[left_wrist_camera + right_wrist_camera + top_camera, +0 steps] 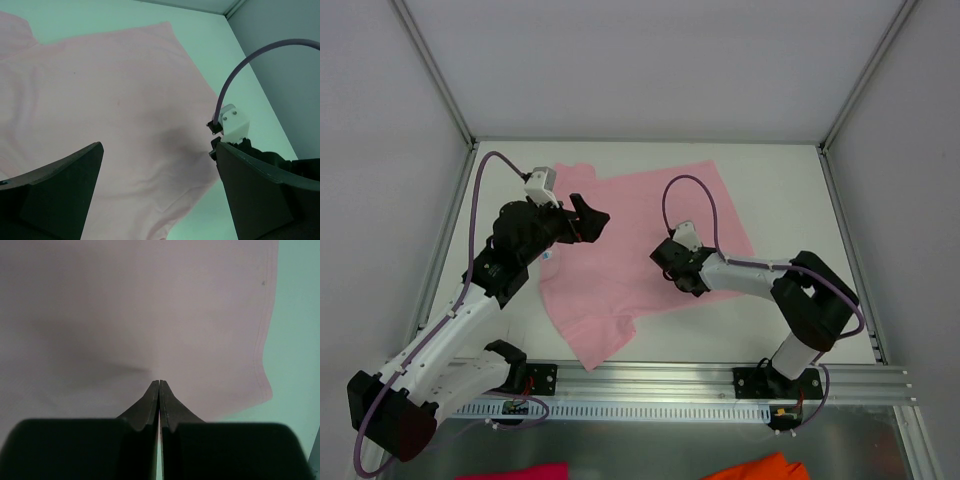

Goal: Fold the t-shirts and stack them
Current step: Flatten out the tshirt

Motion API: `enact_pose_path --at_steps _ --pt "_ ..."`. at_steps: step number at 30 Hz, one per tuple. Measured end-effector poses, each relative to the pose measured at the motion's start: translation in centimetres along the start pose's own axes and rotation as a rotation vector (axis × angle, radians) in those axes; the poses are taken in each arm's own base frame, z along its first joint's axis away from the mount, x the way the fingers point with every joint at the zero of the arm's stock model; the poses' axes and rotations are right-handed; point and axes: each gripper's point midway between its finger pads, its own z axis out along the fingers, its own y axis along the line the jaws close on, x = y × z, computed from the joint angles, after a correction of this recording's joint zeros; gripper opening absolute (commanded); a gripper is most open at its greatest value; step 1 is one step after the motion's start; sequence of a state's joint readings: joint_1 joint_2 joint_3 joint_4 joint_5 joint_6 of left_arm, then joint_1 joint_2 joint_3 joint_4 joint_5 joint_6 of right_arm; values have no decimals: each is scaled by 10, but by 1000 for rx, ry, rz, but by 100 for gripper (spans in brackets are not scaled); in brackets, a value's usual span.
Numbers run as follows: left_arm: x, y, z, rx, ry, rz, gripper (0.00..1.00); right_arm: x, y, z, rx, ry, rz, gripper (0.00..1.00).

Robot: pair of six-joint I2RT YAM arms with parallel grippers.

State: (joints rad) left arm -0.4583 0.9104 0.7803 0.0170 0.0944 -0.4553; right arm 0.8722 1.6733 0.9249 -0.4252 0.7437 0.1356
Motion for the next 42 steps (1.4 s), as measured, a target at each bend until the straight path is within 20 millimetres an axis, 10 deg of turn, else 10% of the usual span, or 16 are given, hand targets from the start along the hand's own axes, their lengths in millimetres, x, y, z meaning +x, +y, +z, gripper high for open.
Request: enact_pose_path --at_steps 29,34,42 --pt "10 16 4 -83 42 -5 99 53 57 -48 -23 -67 -148 1" --pt "23 28 39 -134 132 -10 99 38 52 -58 30 -86 -126 1" --pt "68 76 162 -266 377 -25 98 -64 4 -123 28 -346 97 1"
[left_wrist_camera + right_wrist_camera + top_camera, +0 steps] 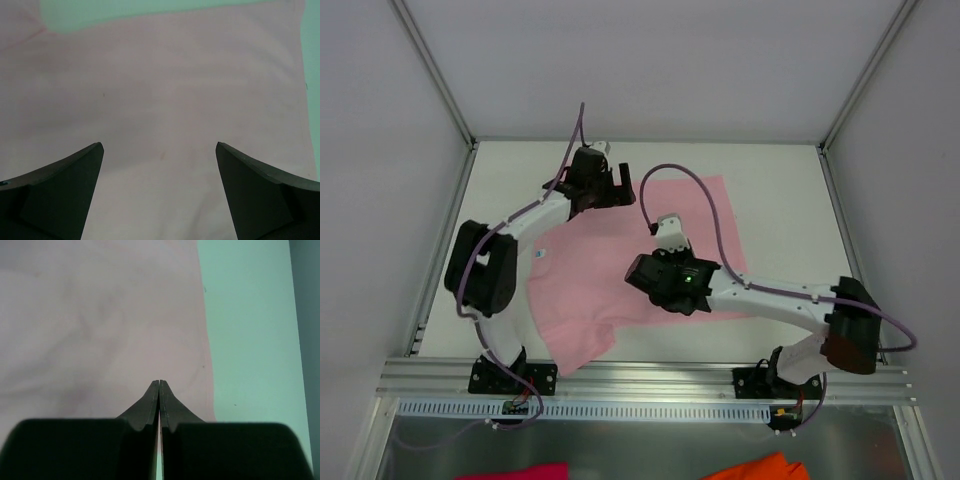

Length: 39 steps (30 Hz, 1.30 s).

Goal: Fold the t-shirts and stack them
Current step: Flatten out the tshirt

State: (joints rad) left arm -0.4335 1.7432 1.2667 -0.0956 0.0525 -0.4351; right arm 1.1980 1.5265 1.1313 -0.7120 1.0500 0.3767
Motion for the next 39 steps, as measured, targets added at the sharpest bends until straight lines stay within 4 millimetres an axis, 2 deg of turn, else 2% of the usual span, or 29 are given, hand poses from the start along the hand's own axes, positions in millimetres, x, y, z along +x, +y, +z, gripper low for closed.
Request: enact_pose_path --at_steps 2,4,5,7,10,13,16,20,22,26,32,39 --pt "-8 5 35 -13 39 -13 95 -23 -22 -12 -4 -61 71 1" --pt "-13 13 66 -23 63 -29 79 -37 -43 -21 3 -102 123 1" --pt "-9 17 76 -26 80 -36 60 -40 -51 -24 7 -117 141 1" --pt "6 29 89 -46 125 -54 0 -40 -61 -25 17 -131 150 1" --pt "26 40 96 -77 189 -66 0 -31 -64 -22 30 -127 119 1" --pt "32 43 96 -88 213 -69 0 -20 -63 -17 39 -115 83 1" --pt "22 38 96 -84 203 -67 0 -18 -62 -16 41 -112 72 1" --pt "3 31 106 -69 170 -66 0 -18 -62 -16 39 -115 78 1" --pt "3 34 112 -67 174 -72 0 -17 -64 -17 36 -117 85 1" --pt "14 45 129 -77 226 -105 0 -15 -74 -23 19 -138 122 1" --pt "2 48 139 -54 229 -130 0 -19 -89 -35 -15 -178 193 1" --pt "-15 35 160 52 241 -156 0 -17 -82 -40 -44 -193 178 1"
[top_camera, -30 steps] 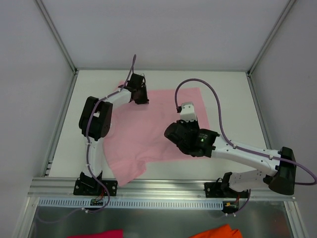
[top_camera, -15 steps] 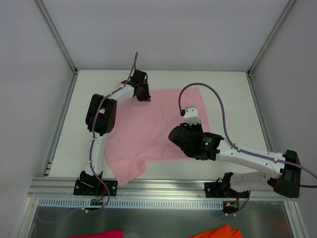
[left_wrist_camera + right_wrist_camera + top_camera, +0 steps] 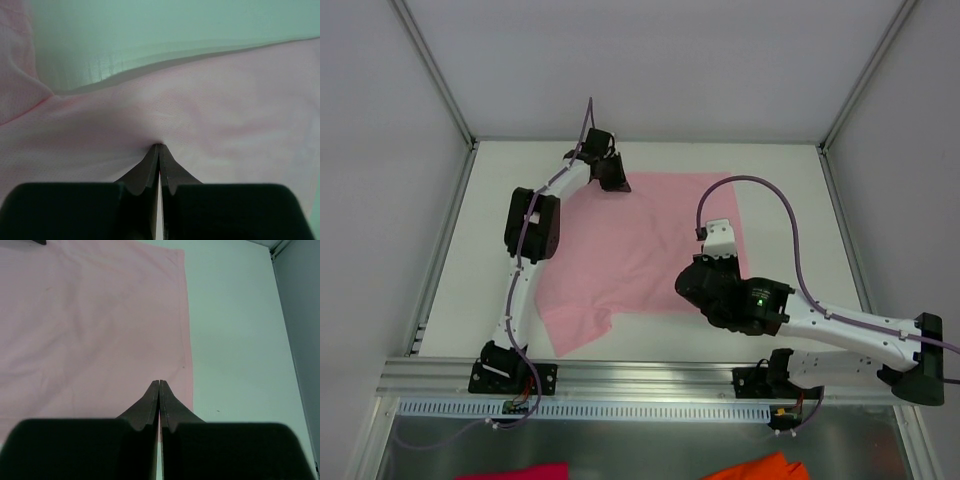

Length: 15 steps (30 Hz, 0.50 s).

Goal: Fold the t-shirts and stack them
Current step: Flatten out the tshirt

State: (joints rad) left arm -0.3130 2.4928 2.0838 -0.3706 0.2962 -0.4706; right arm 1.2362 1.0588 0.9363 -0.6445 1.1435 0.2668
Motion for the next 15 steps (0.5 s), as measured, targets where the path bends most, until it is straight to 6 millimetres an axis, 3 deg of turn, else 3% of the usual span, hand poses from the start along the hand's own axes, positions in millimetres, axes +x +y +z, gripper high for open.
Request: enact_pose_path --at_steps 9,10,11,13,15 --pt "-11 -4 1 58 17 -13 0 -1 2 -1 -1 -9 -19 1" --pt "-12 -5 0 62 15 -11 4 -1 2 0 5 -12 -23 1" --pt "-13 -3 0 67 15 -10 16 0 3 1 13 -13 -32 1" --pt "-12 -7 -2 94 17 8 51 2 6 4 31 -13 -54 1" --pt "-7 -12 -9 126 18 21 77 7 11 8 50 -7 -87 1"
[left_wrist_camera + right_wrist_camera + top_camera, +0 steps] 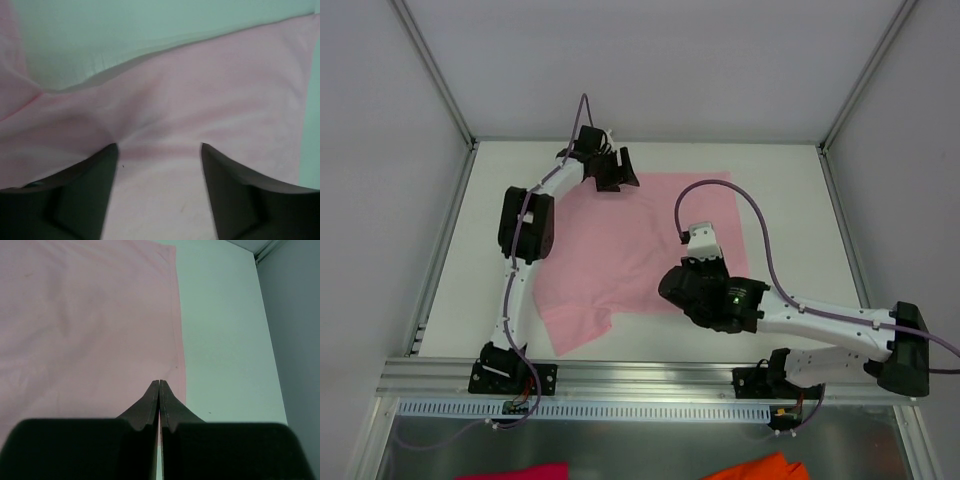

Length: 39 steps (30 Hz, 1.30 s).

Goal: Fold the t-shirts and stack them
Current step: Flatten out the tshirt

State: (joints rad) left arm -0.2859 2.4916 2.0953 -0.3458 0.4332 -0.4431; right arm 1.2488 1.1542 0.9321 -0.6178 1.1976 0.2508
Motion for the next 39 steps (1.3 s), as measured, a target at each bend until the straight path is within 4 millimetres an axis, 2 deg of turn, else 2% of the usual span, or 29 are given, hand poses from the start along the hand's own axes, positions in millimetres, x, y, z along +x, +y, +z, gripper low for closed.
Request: enact_pose_path --at_steps 3,4,5,9,11,12,13,14,15,17,19,22,24,27,30,34,36,37,39 --pt "8 -19 -34 -6 -19 52 85 10 9 6 16 18 -42 1" --pt "10 -30 -53 -20 -46 83 99 14 12 7 21 25 -48 1" --pt "11 -39 -71 -43 -74 117 99 16 13 8 24 30 -49 1" --pt "25 -104 -177 -67 -282 250 99 25 10 8 41 45 -25 1" --pt "39 -137 -235 -26 -412 299 99 30 6 8 50 53 -7 1" --pt "46 -146 -258 -7 -474 310 99 33 4 8 51 54 11 1" --pt "56 -143 -277 -16 -515 297 99 36 0 7 51 55 27 1" --pt "64 -137 -295 -35 -559 275 88 39 -3 6 48 55 42 1" --pt "72 -127 -304 -59 -585 247 83 43 -7 4 42 55 63 1" --pt "94 -100 -306 -125 -603 194 75 50 -13 2 26 54 98 1" --pt "131 -69 -292 -200 -536 154 70 55 -18 1 11 54 124 1" --pt "182 -34 -273 -298 -430 122 54 55 -20 -1 0 53 146 1" --pt "206 -22 -270 -352 -401 109 45 55 -18 -1 -7 55 148 1" --pt "231 -20 -275 -389 -403 96 42 54 -15 -3 -13 56 145 1" --pt "253 -24 -280 -408 -412 90 41 53 -14 -3 -12 58 147 2" --pt "288 -14 -282 -488 -387 84 46 53 -15 -3 -9 59 148 2" --pt "305 -3 -281 -548 -372 78 53 53 -16 -4 -8 59 150 2" --pt "312 3 -281 -584 -365 81 62 53 -17 -4 -8 58 154 2" --pt "326 14 -281 -647 -356 75 67 51 -19 -5 -9 54 167 2"
